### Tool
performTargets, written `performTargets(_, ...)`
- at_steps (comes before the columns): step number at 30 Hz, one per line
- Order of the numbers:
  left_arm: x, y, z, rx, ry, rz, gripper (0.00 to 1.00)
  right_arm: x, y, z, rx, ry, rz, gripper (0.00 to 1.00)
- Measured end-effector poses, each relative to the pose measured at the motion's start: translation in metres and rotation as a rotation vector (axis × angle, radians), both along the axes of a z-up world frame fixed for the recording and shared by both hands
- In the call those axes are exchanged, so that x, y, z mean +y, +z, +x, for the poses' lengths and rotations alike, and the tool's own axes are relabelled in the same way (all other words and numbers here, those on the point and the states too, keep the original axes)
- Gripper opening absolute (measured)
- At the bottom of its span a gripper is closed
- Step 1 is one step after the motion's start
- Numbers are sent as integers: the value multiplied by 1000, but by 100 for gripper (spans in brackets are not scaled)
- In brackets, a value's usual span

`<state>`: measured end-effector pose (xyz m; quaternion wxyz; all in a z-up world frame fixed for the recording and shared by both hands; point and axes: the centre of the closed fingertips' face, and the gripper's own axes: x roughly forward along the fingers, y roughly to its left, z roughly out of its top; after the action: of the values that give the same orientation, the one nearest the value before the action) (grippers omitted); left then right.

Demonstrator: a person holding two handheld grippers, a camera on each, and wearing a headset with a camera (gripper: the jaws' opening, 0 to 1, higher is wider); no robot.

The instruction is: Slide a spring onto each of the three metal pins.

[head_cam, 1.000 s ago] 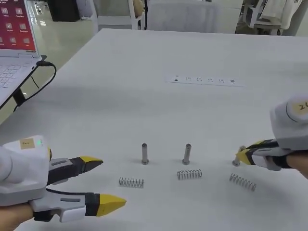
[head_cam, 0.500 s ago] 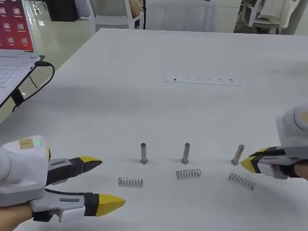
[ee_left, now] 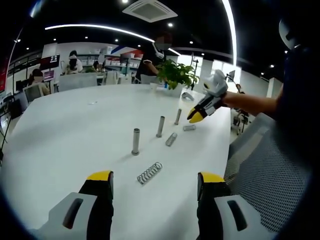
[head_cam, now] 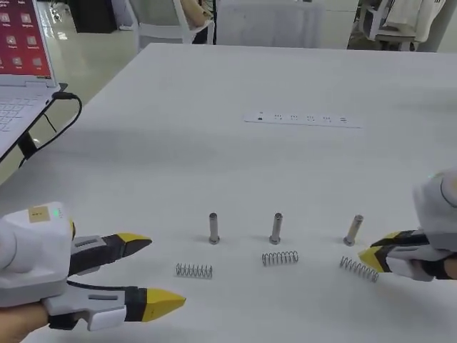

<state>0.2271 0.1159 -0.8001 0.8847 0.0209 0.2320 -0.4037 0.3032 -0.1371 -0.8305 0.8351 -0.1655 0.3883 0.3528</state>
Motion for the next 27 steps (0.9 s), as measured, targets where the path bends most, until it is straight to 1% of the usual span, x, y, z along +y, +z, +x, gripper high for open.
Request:
performTargets(6, 0, -1, -1, 2, -1, 2, 63, -3, -7, -10, 22, 36, -9, 13)
performTargets(10, 0, -1, -1, 4, -2, 5, 63, -4, -13, -15, 32, 69, -31, 14)
performTargets(17, 0, 0, -1, 6, -2, 5, 63, -4, -18, -18, 47, 100, -50, 13)
performTargets(22, 1, 0, -1, 6, 0, 4, 63, -6, -25, -19, 60, 119, -61, 12)
performTargets(27, 1, 0, -1, 8, 4, 0, 62, -6, -26, -20, 60, 136, -74, 11)
